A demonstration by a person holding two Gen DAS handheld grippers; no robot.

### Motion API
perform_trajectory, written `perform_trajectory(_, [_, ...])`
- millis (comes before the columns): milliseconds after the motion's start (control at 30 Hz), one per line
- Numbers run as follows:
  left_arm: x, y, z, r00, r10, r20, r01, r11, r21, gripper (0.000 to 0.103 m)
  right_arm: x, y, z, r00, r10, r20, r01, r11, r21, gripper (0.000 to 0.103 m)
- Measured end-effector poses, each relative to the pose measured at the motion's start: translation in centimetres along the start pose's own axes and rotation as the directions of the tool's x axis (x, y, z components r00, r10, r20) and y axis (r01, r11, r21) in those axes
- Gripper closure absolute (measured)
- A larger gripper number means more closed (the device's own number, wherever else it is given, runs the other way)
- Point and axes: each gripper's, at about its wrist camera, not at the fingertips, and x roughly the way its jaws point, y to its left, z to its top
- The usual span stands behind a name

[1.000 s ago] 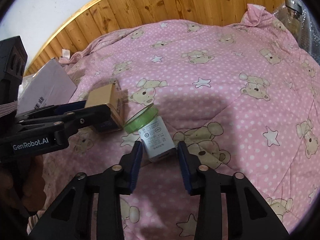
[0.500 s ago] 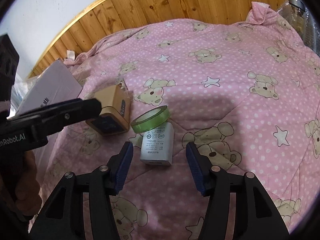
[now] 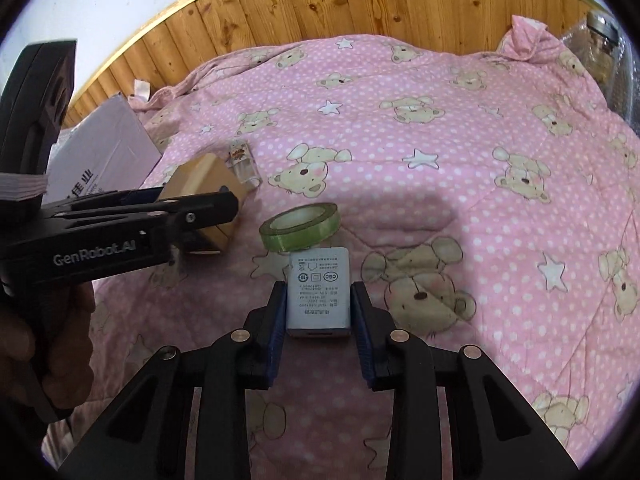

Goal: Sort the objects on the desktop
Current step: 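Grasp the gold square tin with the left gripper while the right grasps the white charger, then carry the gold tin and white charger into the white box and release both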

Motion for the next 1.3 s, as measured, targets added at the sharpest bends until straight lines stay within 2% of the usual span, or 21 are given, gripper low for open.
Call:
perform_trajectory(100, [-0.3,-0.2,-0.5,1.0,0.007,-0.002,-0.007,1.0,0.017,0.043,-0.1,-0.1,-0.1,1.0,0.006,-0.001,-0.006,1.0,0.011,0.069])
perform_trajectory(233, [0.5,-0.2,-0.2,1.0,0.026,-0.009,-0.026,1.0,0.005,0.042,0.3,0.3,0.0,1.0,-0.002,0.006,0.002,1.0,-0.003,0.062])
perform_trajectory(333, [1.2,-0.7,-0.1,0.998,0.06,-0.008,-0.06,0.998,0.025,0.042,0.4,0.8,0.0,0.999,-0.029,0.013,0.03,0.999,-0.041,0.063])
perform_trajectory(367, [1.5,-0.8,-0.2,0.998,0.067,-0.012,-0.067,0.997,0.03,0.043,0.5,0.9,-0.1,0.999,-0.045,0.014,0.046,0.998,-0.05,0.069])
perform_trajectory(433, [1.3,-0.9,-0.5,0.997,0.077,-0.003,-0.077,0.996,0.037,0.044,0.4,1.0,-0.2,0.998,-0.055,0.014,0.056,0.997,-0.058,0.07])
perform_trajectory(800, [-3.0,-1.4,-4.1,0.999,0.04,0.005,-0.04,0.998,0.051,0.044,-2.2,2.1,-1.1,1.0,-0.004,0.024,0.005,0.999,-0.049,0.07])
perform_trajectory(1000, [-5.8,-1.9,-6.4,1.0,0.015,0.012,-0.016,0.998,0.066,0.044,-3.3,3.6,-3.2,1.0,0.021,-0.006,-0.021,0.998,-0.053,0.07])
perform_trajectory(1300, [-9.1,-1.9,-8.7,0.999,-0.019,0.026,0.017,0.998,0.064,0.044,-5.9,5.4,-5.4,0.999,0.046,-0.002,-0.046,0.998,-0.049,0.07])
